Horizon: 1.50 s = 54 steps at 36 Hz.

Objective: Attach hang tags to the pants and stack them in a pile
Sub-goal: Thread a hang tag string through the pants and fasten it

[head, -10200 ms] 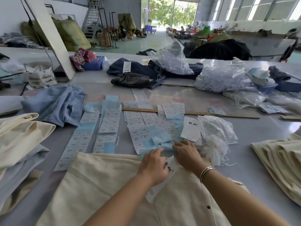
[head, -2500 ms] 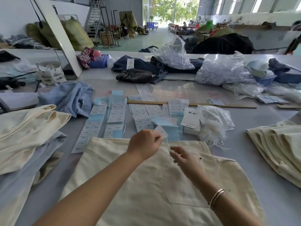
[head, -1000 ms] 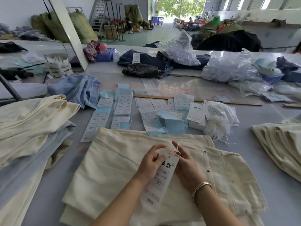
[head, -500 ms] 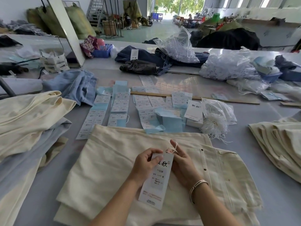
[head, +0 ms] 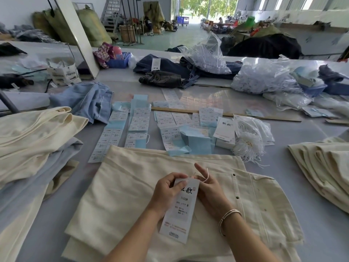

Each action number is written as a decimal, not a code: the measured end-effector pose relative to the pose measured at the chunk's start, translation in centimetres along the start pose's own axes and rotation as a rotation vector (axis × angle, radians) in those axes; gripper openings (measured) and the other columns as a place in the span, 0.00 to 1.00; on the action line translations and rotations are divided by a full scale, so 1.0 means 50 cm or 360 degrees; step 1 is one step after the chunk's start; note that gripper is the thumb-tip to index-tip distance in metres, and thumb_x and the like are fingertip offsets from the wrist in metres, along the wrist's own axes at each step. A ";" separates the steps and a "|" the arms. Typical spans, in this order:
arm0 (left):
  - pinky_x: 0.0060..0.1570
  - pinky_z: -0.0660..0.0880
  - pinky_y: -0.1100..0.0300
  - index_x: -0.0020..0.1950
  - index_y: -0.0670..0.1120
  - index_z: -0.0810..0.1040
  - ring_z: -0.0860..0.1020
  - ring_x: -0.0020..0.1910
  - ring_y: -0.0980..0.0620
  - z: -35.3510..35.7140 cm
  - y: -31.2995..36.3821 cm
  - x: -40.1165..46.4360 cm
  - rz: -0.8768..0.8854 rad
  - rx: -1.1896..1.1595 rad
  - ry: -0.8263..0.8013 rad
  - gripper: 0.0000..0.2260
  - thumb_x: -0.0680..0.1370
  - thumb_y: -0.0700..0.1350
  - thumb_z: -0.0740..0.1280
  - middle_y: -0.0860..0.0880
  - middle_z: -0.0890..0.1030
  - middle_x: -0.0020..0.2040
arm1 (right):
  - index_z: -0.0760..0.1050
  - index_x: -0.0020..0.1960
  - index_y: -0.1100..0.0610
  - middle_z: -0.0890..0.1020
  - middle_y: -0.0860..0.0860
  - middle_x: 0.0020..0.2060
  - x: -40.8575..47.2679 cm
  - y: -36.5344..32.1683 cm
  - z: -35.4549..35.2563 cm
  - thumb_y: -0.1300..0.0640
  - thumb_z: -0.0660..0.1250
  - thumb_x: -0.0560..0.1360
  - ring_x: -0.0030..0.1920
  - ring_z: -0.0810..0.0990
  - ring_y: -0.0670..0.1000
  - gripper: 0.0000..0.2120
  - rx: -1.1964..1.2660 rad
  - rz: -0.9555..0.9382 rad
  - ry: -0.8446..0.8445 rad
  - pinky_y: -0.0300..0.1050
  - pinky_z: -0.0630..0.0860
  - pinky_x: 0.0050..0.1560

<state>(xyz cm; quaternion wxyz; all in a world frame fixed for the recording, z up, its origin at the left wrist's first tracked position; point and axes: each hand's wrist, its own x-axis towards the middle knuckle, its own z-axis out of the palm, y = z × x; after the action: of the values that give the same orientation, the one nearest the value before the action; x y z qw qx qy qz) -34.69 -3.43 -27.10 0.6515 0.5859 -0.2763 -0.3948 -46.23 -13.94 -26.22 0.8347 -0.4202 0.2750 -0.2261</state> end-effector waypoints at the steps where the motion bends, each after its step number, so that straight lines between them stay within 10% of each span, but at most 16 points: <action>1: 0.37 0.78 0.59 0.47 0.50 0.82 0.83 0.40 0.48 0.001 0.000 0.000 0.0006 0.0011 -0.0008 0.04 0.75 0.41 0.71 0.45 0.85 0.42 | 0.67 0.70 0.57 0.79 0.55 0.35 -0.001 -0.001 0.000 0.70 0.68 0.68 0.35 0.81 0.53 0.31 -0.0003 0.0010 -0.0004 0.44 0.80 0.40; 41: 0.49 0.77 0.65 0.42 0.53 0.79 0.79 0.47 0.59 -0.001 -0.027 0.019 0.0486 0.0533 0.0190 0.08 0.74 0.40 0.72 0.55 0.77 0.51 | 0.68 0.65 0.51 0.79 0.55 0.36 -0.001 0.001 0.007 0.66 0.71 0.68 0.36 0.81 0.52 0.28 -0.0070 -0.0041 0.0010 0.44 0.80 0.41; 54: 0.40 0.77 0.61 0.41 0.48 0.77 0.80 0.41 0.52 0.002 -0.019 0.014 0.0177 0.0233 0.0340 0.02 0.74 0.44 0.68 0.53 0.81 0.42 | 0.77 0.49 0.57 0.79 0.52 0.30 0.020 -0.046 -0.040 0.58 0.57 0.80 0.37 0.84 0.53 0.10 0.0890 -0.0044 0.0433 0.55 0.76 0.51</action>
<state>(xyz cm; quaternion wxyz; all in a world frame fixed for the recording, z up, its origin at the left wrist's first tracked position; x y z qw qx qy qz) -34.57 -4.07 -28.10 0.6537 0.6543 -0.2654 -0.2724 -47.10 -16.95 -25.57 0.8703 -0.1439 0.3055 -0.3585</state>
